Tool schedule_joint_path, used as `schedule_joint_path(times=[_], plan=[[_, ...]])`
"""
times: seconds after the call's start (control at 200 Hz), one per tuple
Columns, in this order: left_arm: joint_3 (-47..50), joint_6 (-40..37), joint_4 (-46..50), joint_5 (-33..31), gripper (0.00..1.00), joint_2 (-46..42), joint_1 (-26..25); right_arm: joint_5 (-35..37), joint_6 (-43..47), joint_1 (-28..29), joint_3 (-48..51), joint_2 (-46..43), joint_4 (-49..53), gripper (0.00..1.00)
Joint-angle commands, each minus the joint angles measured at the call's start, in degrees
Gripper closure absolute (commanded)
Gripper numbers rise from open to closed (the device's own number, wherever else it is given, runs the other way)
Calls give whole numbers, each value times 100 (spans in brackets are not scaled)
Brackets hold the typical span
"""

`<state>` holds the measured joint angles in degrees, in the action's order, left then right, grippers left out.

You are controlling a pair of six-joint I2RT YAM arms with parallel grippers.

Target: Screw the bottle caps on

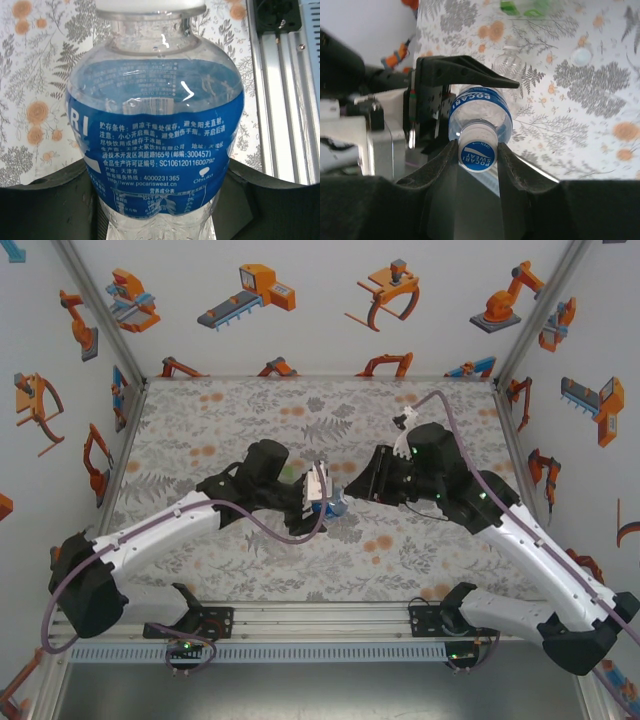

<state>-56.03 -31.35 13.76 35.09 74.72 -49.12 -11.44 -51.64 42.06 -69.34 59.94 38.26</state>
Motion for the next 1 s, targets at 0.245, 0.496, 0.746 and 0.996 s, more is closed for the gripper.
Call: schedule_joint_path(times=[0.245,0.496,0.746,0.996], plan=[[-213,-33,-1009,527,100,-72,-104,460,-532,72,-313,125,-67,63],[-222,-139,-700,587,100,-222,-99,640,1744,-5,-1127,100,-57,53],[-180,-148,-507,669,100,-442,-93,-1073,4426,-5,-1737,187,76,53],[-227,-222,-233,950,100,-513,-110,-3035,7506,3,-1740,66,796,49]])
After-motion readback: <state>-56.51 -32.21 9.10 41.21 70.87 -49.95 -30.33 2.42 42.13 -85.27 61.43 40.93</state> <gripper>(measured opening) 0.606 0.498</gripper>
